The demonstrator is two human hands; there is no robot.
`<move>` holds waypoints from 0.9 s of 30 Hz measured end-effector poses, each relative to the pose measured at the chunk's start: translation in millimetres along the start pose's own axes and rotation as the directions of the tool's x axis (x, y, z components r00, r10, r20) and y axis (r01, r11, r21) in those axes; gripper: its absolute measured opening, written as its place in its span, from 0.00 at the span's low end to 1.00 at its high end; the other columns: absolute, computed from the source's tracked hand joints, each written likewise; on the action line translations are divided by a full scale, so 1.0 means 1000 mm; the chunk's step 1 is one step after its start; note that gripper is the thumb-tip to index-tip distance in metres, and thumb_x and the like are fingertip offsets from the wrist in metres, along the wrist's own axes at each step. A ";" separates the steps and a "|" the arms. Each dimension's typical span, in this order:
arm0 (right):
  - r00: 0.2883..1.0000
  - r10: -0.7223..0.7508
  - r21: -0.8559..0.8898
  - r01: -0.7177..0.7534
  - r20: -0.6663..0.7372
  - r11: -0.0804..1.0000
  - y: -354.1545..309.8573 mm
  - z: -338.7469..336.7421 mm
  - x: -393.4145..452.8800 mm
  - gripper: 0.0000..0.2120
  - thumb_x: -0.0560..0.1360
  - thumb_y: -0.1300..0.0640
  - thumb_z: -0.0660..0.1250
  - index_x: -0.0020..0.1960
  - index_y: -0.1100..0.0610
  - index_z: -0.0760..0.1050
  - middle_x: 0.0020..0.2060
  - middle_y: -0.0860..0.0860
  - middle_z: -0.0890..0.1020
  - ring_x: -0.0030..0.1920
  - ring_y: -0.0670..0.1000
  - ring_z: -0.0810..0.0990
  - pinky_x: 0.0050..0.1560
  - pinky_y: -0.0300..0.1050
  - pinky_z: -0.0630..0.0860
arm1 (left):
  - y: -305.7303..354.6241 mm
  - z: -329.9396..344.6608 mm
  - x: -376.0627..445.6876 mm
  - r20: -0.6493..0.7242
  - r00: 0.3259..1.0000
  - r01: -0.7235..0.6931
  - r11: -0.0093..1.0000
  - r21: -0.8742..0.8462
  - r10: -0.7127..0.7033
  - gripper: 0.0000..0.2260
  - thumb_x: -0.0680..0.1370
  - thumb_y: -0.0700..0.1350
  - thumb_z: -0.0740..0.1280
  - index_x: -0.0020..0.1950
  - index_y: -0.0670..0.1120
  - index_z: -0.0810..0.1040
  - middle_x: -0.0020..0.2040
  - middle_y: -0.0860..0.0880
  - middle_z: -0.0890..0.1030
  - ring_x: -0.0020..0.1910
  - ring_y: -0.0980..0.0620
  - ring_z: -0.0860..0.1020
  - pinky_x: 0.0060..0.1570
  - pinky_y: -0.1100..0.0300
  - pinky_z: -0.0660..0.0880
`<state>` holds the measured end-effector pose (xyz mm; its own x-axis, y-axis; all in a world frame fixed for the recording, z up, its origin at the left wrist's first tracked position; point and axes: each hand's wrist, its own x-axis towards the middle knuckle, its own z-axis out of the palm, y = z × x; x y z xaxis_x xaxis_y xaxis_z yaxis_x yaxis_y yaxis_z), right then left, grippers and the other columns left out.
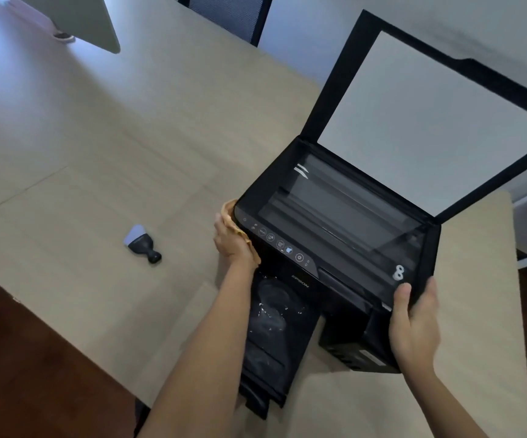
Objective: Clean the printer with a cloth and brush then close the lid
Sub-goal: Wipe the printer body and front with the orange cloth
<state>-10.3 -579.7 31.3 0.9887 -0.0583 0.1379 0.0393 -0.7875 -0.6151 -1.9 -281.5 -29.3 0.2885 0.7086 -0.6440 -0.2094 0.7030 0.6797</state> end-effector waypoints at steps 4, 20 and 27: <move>1.000 0.006 -0.029 -0.006 0.000 1.000 -0.001 0.001 -0.001 0.37 0.75 0.33 0.45 0.76 0.53 0.50 0.77 0.53 0.59 0.76 0.55 0.58 0.73 0.61 0.61 | -0.008 0.002 -0.047 -0.004 0.999 0.040 0.999 0.005 -0.040 0.29 0.74 0.66 0.54 0.67 0.52 0.73 0.69 0.44 0.73 0.67 0.45 0.73 0.70 0.45 0.67; 1.000 0.012 -0.059 -0.013 -0.009 0.998 -0.005 0.001 -0.002 0.38 0.75 0.35 0.47 0.77 0.57 0.50 0.78 0.56 0.57 0.77 0.54 0.55 0.73 0.59 0.59 | -0.089 -0.013 -0.219 0.380 0.864 -0.032 0.716 0.697 -0.331 0.39 0.81 0.56 0.53 0.74 0.38 0.28 0.78 0.37 0.40 0.78 0.40 0.49 0.76 0.49 0.54; 1.000 0.008 -0.030 -0.009 -0.019 1.000 -0.005 0.000 -0.003 0.40 0.74 0.32 0.46 0.77 0.57 0.50 0.77 0.55 0.58 0.77 0.55 0.56 0.73 0.60 0.59 | -0.078 -0.053 -0.233 0.571 0.731 -0.492 0.292 0.820 -0.373 0.22 0.81 0.50 0.56 0.74 0.44 0.59 0.75 0.42 0.64 0.76 0.39 0.57 0.74 0.43 0.59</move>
<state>-13.5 -575.3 33.9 0.9862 -0.0762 0.1472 0.0263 -0.8051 -0.5926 -102.6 -498.4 48.8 0.8227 0.2207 -0.5239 0.5633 -0.1932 0.8033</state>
